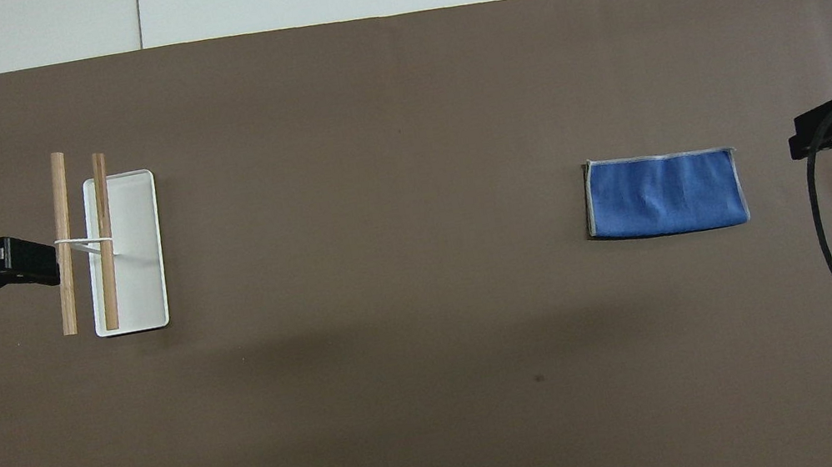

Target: Right arm passes towel to left arm to hang

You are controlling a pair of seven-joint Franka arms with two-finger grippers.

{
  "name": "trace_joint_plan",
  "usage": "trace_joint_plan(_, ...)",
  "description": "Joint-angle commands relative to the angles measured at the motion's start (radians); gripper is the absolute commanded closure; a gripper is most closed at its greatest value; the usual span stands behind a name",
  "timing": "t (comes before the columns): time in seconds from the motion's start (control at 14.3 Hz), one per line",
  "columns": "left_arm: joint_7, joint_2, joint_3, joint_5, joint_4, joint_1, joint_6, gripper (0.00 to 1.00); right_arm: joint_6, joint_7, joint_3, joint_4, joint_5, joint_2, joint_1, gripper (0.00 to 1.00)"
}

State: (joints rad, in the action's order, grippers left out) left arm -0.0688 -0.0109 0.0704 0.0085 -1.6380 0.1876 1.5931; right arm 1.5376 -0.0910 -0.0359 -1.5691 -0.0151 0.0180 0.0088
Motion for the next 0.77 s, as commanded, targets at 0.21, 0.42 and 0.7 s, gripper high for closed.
trace_joint_plan(0.21,-0.003,-0.026,0.003,-0.010,-0.028,0.006,-0.001,0.00,0.010,-0.009,-0.002,-0.023,0.014,0.020,0.002,0.00)
trace_joint_plan(0.42,-0.003,-0.026,0.003,-0.010,-0.031,0.006,-0.001,0.00,0.001,-0.004,-0.002,-0.023,0.010,0.023,-0.001,0.00)
trace_joint_plan(0.7,-0.003,-0.026,0.003,-0.010,-0.033,0.006,-0.001,0.00,-0.002,-0.004,-0.002,-0.025,0.004,0.025,-0.001,0.00)
